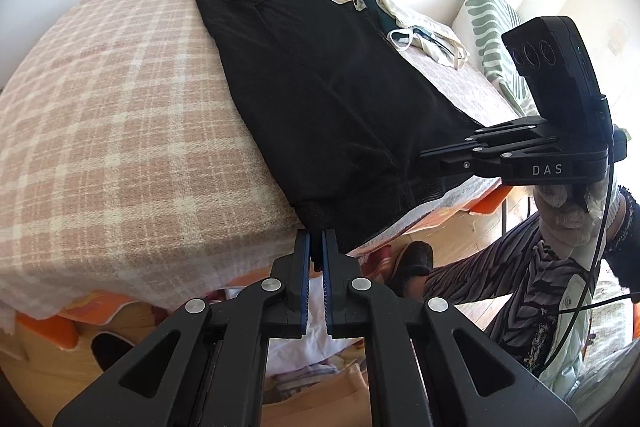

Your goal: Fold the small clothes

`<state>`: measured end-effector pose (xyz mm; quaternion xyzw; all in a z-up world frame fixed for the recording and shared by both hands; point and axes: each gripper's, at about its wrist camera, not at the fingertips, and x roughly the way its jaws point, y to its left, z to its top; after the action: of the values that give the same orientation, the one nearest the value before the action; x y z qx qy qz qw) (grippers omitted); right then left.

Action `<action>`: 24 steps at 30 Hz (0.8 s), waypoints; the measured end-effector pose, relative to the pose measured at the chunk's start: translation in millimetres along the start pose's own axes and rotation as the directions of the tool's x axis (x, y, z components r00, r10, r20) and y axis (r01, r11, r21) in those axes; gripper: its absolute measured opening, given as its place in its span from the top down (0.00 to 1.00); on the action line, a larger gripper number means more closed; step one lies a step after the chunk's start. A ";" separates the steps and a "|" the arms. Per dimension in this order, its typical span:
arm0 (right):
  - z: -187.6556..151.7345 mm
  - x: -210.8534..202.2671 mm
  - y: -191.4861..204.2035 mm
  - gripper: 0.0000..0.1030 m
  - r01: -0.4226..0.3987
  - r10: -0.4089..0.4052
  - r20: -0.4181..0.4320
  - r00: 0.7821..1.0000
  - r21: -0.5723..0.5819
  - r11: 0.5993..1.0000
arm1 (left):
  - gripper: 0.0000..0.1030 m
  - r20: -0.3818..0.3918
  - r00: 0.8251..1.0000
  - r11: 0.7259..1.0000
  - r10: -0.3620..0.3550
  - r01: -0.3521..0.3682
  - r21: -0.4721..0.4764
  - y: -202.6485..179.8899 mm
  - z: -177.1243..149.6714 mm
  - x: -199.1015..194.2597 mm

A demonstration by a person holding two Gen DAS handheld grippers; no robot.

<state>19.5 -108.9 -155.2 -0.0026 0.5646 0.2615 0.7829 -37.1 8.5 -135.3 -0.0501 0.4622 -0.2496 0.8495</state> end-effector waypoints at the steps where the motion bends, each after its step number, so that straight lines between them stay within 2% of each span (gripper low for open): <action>1: -1.8 -3.8 -5.3 0.90 0.000 0.000 0.002 1.000 0.007 1.000 | 0.93 0.008 1.000 1.000 0.015 -0.015 0.006 -0.2 1.1 -4.1; 3: -3.4 -12.6 -12.0 0.82 -0.014 0.012 0.039 0.999 0.038 0.999 | 0.90 0.040 0.998 0.999 0.041 -0.041 0.019 -1.8 3.5 -14.5; 5: -2.7 -26.3 -24.5 0.67 -0.020 0.014 0.082 0.997 0.078 0.997 | 0.90 0.068 0.996 0.998 0.057 -0.060 0.037 -6.3 6.9 -23.3; 10: -12.6 -73.6 -56.0 0.63 -0.043 0.008 0.224 0.975 0.151 0.988 | 0.90 0.126 0.991 0.991 0.045 -0.059 0.117 -30.8 19.8 -27.6; 12: -19.1 -94.0 -69.8 0.59 -0.019 -0.028 0.273 0.962 0.170 0.985 | 0.90 0.131 0.991 0.990 0.020 -0.038 0.139 -42.0 27.2 -19.1; 18: -38.9 -144.9 -116.0 0.59 0.033 -0.126 0.368 0.921 0.249 0.968 | 0.90 0.106 0.992 0.977 -0.065 0.041 0.211 -86.1 44.3 14.0; 22: -56.7 -175.2 -157.7 0.46 0.051 -0.190 0.410 0.892 0.327 0.944 | 0.89 0.067 0.988 0.958 -0.137 0.115 0.262 -119.7 53.2 37.3; 24: -67.9 -185.5 -178.5 0.46 0.027 -0.195 0.425 0.884 0.370 0.929 | 0.89 0.050 0.985 0.948 -0.167 0.146 0.283 -137.5 57.8 49.6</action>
<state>-8.7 -358.7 -67.6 0.1664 0.4021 0.1030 0.8944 -19.9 -142.8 -96.7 0.0240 0.3856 -0.3767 0.8419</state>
